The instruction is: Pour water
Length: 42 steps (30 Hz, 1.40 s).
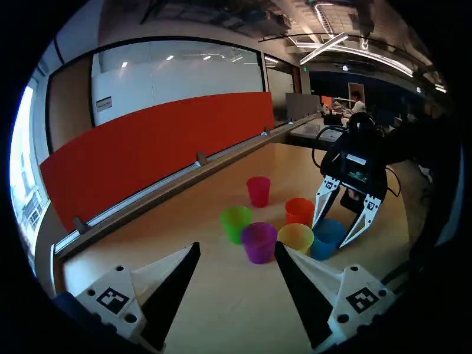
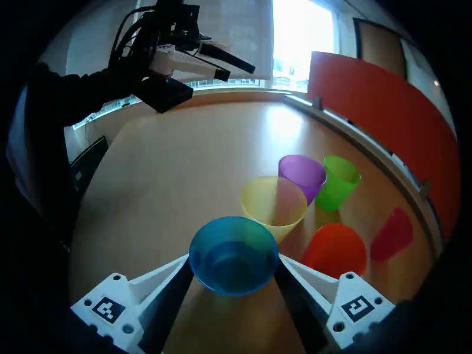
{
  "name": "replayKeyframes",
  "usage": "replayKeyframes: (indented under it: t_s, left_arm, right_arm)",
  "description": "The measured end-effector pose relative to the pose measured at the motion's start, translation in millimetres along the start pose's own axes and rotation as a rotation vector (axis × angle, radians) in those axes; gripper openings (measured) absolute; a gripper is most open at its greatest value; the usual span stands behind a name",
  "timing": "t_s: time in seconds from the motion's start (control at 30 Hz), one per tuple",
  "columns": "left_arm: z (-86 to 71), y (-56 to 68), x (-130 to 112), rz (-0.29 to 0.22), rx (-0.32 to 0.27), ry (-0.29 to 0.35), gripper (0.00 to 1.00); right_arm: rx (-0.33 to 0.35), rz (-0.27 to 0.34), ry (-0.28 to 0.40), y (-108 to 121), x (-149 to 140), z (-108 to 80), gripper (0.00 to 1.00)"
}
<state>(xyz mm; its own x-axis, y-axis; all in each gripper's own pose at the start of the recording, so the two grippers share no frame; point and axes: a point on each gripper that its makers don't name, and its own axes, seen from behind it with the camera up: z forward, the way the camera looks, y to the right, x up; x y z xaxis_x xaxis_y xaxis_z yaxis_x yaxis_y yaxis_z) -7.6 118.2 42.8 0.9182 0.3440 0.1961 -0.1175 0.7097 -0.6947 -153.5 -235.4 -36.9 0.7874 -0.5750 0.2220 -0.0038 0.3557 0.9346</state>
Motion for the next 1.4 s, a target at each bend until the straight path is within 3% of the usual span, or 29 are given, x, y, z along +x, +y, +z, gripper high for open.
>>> replayKeyframes:
  t_s: [0.47, 1.17, 1.4]
  left_arm:
    - [-0.3, -0.6, -1.8, 0.007, 0.009, -0.001, 0.94]
    - [5.0, -2.7, 10.0, 0.002, 0.014, 0.019, 0.94]
    - [8.3, -3.7, 17.1, -0.011, 0.013, 0.025, 0.94]
  right_arm:
    - [-0.02, 0.024, 0.041, 0.1, 3.9, -5.1, 0.9]
    - [-0.126, 0.068, 0.321, 10.3, 83.2, -63.8, 0.9]
    - [-0.133, 0.08, 0.409, 10.9, 108.3, -74.7, 0.9]
